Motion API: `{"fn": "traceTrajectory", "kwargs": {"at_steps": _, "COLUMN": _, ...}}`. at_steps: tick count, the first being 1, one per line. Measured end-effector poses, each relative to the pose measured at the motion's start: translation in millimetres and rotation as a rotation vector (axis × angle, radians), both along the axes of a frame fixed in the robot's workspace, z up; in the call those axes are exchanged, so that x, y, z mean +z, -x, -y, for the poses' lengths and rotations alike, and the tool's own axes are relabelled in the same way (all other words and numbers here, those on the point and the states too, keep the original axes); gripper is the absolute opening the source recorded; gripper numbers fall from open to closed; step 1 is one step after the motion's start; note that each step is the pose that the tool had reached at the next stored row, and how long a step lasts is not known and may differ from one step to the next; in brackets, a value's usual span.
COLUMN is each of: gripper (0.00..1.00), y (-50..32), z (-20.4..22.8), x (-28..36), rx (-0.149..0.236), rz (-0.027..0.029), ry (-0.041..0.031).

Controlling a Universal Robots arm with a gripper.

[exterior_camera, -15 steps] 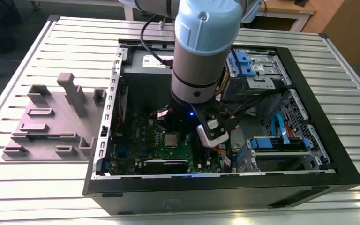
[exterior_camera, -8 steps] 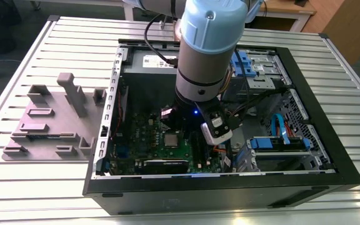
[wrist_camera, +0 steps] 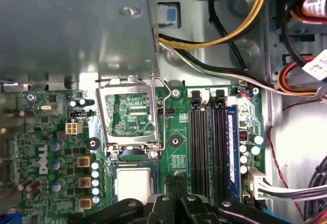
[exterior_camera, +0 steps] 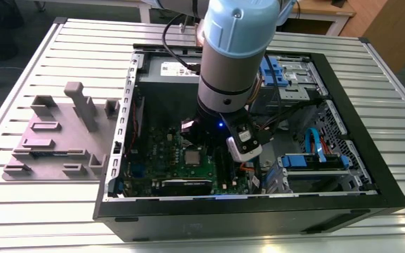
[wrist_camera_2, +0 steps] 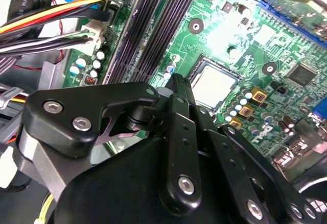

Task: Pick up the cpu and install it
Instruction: 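Close the cpu cover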

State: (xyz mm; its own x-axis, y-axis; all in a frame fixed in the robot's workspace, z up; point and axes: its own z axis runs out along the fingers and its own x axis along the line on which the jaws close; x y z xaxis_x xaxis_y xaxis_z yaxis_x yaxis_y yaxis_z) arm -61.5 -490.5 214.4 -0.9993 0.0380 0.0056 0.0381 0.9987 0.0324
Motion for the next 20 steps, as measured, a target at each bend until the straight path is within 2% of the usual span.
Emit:
{"fn": "traceTrajectory", "kwargs": {"at_steps": 2, "gripper": 0.11, "y": 0.0, "z": 0.0, "x": 1.8, "rx": 0.000, "rz": 0.0000, "ry": -0.0001}}
{"fn": "traceTrajectory", "kwargs": {"at_steps": 11, "gripper": 0.11, "y": -0.8, "z": -0.3, "x": 2.1, "rx": 0.000, "rz": -0.0001, "ry": 0.0000}}
{"fn": "traceTrajectory", "kwargs": {"at_steps": 18, "gripper": 0.11, "y": -3.1, "z": -7.2, "x": 1.1, "rx": 0.008, "rz": 0.0001, "ry": -0.0010}}
{"fn": "traceTrajectory", "kwargs": {"at_steps": 20, "gripper": 0.11, "y": -3.1, "z": -7.8, "x": 0.0, "rx": 0.035, "rz": 0.0000, "ry": -0.0015}}
